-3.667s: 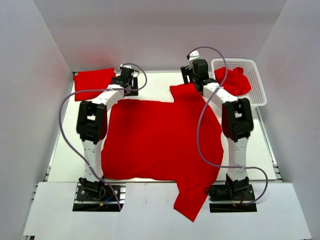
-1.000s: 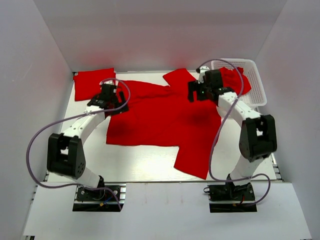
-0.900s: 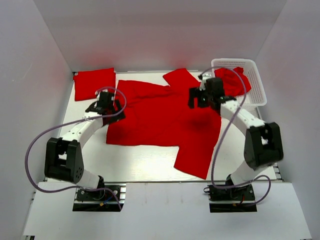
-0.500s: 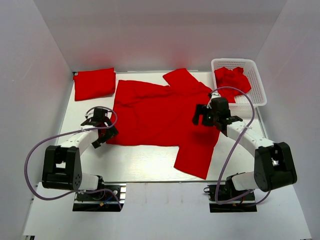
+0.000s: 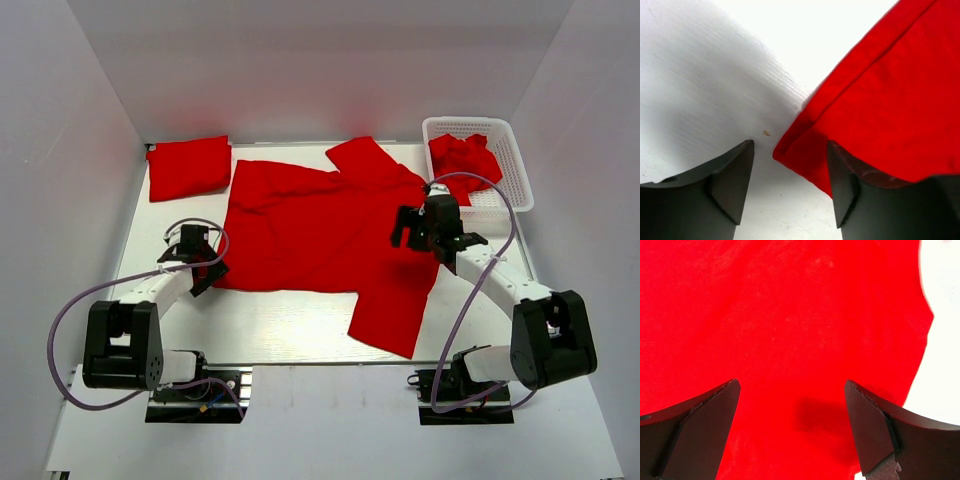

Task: Fold and stack the t-shirts
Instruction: Grap the side of the flattened tshirt closest away from the robot with both arms

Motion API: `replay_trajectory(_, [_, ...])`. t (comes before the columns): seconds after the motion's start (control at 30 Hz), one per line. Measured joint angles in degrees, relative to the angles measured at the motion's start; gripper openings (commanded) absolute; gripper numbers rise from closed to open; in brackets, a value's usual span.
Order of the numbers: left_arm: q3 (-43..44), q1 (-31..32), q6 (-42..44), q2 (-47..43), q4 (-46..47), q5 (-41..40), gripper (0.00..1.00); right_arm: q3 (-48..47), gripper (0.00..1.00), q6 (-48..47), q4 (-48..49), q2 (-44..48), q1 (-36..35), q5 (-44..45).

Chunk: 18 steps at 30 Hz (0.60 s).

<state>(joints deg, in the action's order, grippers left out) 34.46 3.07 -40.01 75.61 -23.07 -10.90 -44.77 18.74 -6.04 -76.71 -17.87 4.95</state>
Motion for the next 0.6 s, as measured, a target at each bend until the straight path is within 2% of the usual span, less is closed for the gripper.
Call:
replay_trajectory(0.13, [0.7,0.4,0.2,1.2,0.0,-0.1,0.59,0.0,0.90,0.2,-0.3,0.7,0.0,2.0])
replay_trajectory(0.17, [0.9,0.4,0.3,1.4,-0.1,0.0,0.53,0.0,0.90,0.2,-0.5,0.8,0.0,2.6])
replay_trajectory(0.23, [0.9,0.5,0.5,1.5,-0.1,0.0,0.49,0.0,0.90,0.2,-0.7,1.2,0.0,3.5])
replay_trajectory(0.37, [0.4,0.6,1.7,1.6,0.7,1.4,0.13,0.0,0.90,0.3,-1.0,1.7,0.0,4.7])
replay_trajectory(0.4, [0.2,0.8,1.9,1.6,1.4,2.1,0.00,0.0,0.90,0.3,-1.2,1.8,0.0,5.0])
replay_trajectory(0.6, [-2.8,0.9,3.6,0.6,8.0,8.7,0.00,0.0,0.90,1.8,-7.8,3.3,0.0,8.0])
